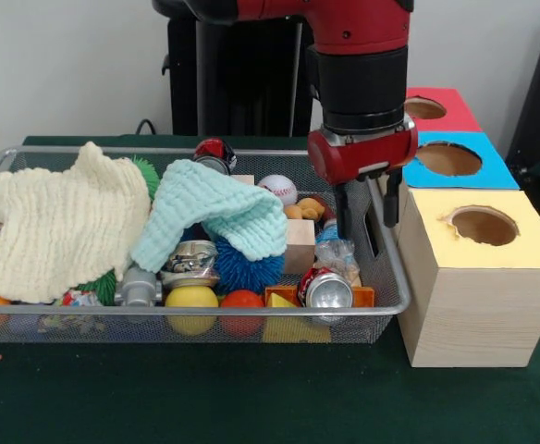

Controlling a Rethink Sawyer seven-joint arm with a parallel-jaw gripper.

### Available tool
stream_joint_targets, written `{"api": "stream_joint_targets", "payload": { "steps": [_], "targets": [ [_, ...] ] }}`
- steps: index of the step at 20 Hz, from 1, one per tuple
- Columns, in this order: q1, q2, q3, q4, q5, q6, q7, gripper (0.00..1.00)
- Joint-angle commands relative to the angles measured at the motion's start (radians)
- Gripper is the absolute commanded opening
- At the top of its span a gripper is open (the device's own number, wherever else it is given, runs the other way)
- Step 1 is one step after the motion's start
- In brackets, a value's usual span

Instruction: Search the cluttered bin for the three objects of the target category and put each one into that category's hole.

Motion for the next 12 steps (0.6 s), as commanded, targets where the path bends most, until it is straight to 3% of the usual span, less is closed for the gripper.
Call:
{"api": "stream_joint_targets", "payload": {
  "steps": [1, 12],
  "targets": [
    [0.025, 0.049, -0.057, 0.004, -0.008, 0.076, 0.077, 1.00],
    [0.091, 0.085, -0.132, -0.075, -0.019, 0.155, 0.064, 1.00]
  ]
}}
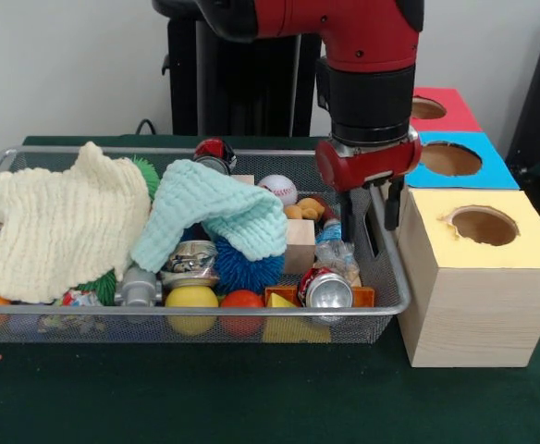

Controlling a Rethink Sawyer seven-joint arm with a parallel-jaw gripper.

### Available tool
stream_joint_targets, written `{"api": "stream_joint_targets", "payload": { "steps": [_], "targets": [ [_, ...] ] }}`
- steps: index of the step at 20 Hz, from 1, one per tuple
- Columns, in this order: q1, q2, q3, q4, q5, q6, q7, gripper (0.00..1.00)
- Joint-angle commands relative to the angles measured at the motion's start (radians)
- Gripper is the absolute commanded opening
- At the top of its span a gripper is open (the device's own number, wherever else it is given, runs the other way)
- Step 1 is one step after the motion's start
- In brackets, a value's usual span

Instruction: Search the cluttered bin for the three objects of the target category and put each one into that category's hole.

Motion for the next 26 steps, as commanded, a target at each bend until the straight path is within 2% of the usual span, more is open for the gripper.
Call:
{"api": "stream_joint_targets", "payload": {
  "steps": [1, 14, 26],
  "targets": [
    [0.040, 0.057, -0.088, -0.067, -0.024, 0.145, 0.069, 1.00],
    [0.090, 0.083, -0.166, -0.091, -0.035, 0.155, 0.052, 1.00],
    [0.095, 0.189, -0.182, -0.123, -0.027, 0.101, 0.044, 1.00]
  ]
}}
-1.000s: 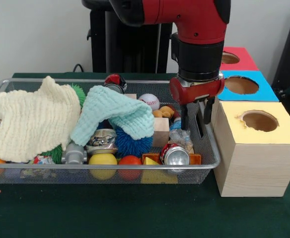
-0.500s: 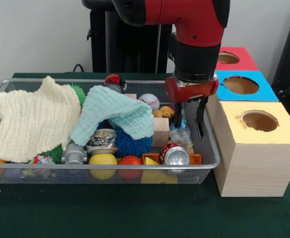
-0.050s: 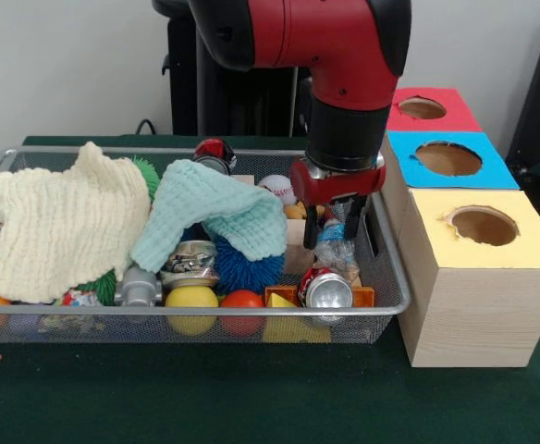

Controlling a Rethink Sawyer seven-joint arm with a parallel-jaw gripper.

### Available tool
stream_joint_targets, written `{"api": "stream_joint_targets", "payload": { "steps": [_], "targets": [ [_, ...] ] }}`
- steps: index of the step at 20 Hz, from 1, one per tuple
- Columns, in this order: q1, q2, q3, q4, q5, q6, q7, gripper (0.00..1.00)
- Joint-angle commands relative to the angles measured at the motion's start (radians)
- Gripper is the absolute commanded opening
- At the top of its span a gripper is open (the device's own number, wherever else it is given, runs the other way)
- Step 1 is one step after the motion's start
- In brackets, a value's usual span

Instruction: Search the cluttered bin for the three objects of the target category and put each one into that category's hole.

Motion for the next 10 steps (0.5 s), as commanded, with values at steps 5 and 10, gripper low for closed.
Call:
{"api": "stream_joint_targets", "payload": {
  "steps": [5, 10],
  "targets": [
    [-0.021, 0.124, -0.002, -0.045, -0.021, 0.002, 0.052, 1.00],
    [-0.032, 0.126, 0.003, -0.016, -0.021, -0.026, 0.057, 1.00]
  ]
}}
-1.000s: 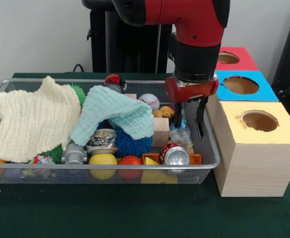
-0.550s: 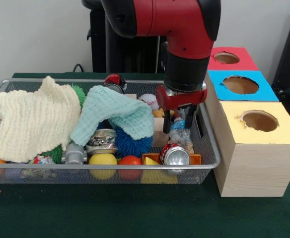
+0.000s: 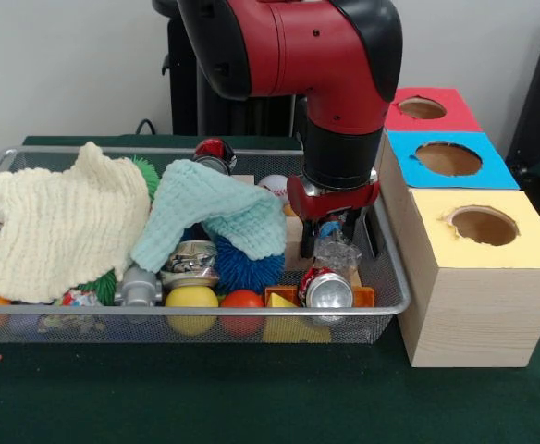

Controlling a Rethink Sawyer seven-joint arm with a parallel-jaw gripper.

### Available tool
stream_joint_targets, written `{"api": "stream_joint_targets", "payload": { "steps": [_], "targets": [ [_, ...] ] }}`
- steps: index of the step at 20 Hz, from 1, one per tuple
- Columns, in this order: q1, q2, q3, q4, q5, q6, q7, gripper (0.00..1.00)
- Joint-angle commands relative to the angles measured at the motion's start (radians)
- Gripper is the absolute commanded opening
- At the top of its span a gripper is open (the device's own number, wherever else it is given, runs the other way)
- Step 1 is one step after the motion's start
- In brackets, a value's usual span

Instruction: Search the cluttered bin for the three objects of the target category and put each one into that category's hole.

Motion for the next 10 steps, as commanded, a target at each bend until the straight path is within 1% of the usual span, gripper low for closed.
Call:
{"api": "stream_joint_targets", "payload": {
  "steps": [1, 5, 10],
  "targets": [
    [-0.036, 0.069, 0.011, -0.004, -0.019, -0.025, 0.055, 1.00],
    [-0.045, 0.070, 0.023, 0.001, -0.011, -0.022, 0.048, 1.00],
    [-0.078, 0.077, 0.057, 0.021, -0.005, -0.029, 0.022, 1.00]
  ]
}}
